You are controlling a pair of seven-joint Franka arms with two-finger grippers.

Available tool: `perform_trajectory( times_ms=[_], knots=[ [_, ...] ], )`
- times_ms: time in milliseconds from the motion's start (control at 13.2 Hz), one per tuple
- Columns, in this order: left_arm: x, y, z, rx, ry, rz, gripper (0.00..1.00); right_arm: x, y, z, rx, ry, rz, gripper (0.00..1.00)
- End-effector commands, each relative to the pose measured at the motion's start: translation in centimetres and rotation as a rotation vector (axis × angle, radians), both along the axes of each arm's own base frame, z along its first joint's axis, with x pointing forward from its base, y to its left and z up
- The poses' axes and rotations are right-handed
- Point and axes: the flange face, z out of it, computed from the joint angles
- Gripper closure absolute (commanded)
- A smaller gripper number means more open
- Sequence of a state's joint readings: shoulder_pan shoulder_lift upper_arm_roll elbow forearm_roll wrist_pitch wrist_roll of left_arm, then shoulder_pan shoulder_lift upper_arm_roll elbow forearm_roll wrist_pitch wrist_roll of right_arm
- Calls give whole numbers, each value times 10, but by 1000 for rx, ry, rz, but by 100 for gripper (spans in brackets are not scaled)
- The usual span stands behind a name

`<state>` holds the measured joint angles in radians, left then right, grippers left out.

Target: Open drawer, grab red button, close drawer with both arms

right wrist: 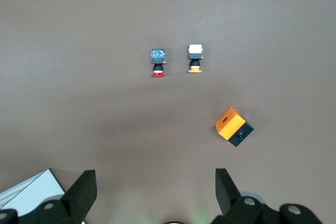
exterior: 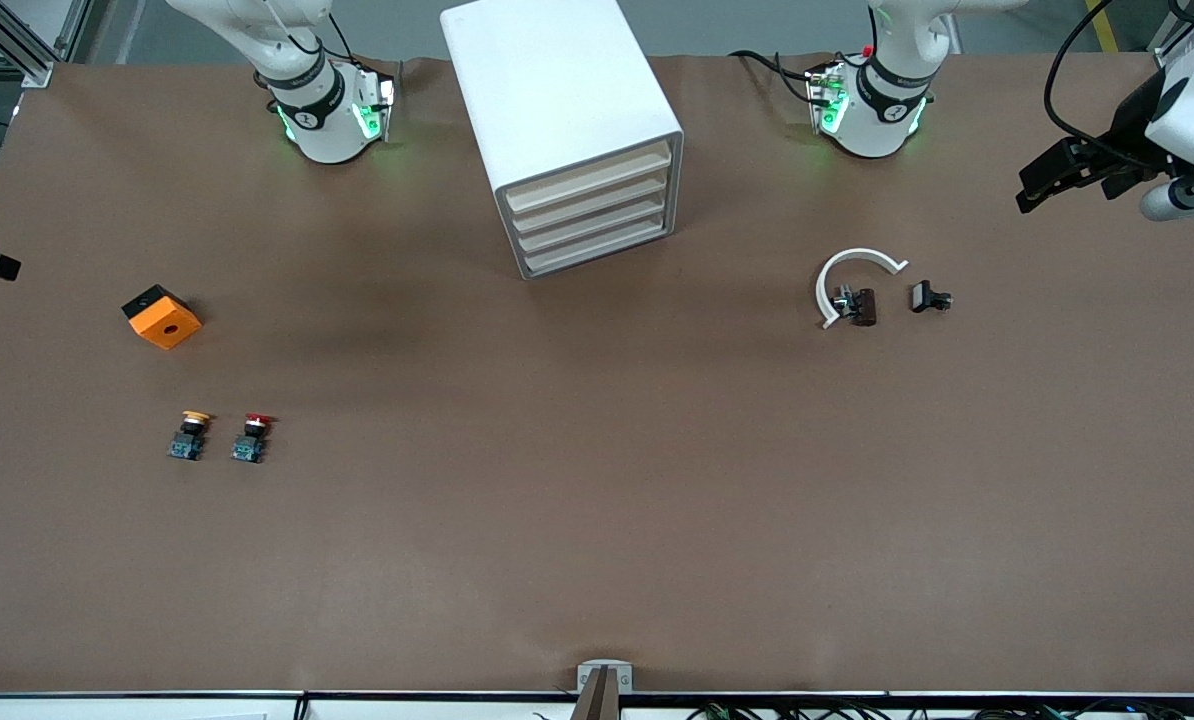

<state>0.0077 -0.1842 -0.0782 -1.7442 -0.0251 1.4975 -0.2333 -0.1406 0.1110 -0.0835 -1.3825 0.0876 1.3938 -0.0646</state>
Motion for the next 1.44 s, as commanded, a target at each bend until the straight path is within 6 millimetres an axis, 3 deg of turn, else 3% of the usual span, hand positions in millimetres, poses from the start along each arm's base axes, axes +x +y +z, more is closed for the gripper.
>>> perform_trajectory(
  times_ms=[0, 302, 605, 1361],
  knots=[
    [-8, 4, 3, 17, -39, -10, 0, -13, 21, 1, 6, 10, 21, 0],
    [-7, 4, 1, 16, -41, -7, 0, -35, 60, 4, -64, -17, 58, 0],
    [-5, 7, 2, 13, -50, 1, 0, -54, 69, 7, -63, -38, 76, 0],
    [16, 7, 11, 12, -44, -1, 0, -60, 62, 8, -73, -57, 55, 0]
  ],
)
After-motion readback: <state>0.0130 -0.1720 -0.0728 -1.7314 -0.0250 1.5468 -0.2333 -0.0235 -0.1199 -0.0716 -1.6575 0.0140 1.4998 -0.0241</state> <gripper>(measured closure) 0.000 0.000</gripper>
